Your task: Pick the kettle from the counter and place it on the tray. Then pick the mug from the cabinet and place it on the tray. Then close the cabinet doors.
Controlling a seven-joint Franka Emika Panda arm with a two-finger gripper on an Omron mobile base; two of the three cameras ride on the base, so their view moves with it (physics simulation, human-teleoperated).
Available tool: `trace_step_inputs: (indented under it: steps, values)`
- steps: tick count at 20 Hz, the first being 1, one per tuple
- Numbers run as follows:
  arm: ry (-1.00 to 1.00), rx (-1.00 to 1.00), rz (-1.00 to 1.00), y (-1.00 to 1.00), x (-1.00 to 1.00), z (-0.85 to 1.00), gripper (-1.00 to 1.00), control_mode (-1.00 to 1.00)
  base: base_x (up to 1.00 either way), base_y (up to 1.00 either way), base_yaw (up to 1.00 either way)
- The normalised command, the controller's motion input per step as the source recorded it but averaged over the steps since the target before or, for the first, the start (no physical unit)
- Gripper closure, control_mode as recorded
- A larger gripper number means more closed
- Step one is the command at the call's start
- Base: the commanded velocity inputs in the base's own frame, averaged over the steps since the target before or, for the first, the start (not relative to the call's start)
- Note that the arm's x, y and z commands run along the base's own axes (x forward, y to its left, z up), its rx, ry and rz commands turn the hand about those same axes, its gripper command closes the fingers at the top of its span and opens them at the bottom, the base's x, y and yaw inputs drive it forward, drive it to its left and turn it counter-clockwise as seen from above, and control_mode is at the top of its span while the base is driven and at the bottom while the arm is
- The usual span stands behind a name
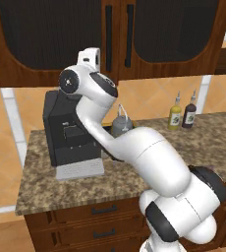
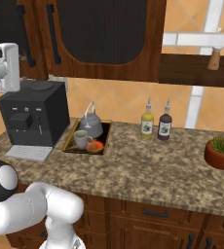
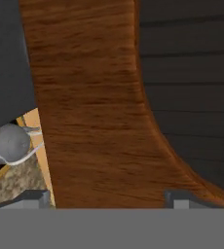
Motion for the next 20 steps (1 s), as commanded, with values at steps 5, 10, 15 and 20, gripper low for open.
trace_step_inputs:
  steps: [5, 10, 15, 20]
  values:
    - [0.01, 0.0, 0.16, -0.23, 0.53, 0.0, -1.0, -1.0, 0.0, 0.0, 0.0]
    - [0.05, 0.0, 0.12, -0.16, 0.5, 0.0, -1.0, -1.0, 0.0, 0.0, 0.0]
    - [0.08, 0.0, 0.08, -0.11, 0.48, -0.02, -1.0, -1.0, 0.0, 0.0, 0.0]
    - [0.07, 0.0, 0.05, -0.09, 0.23, -0.01, -1.0, -1.0, 0.0, 0.0, 0.0]
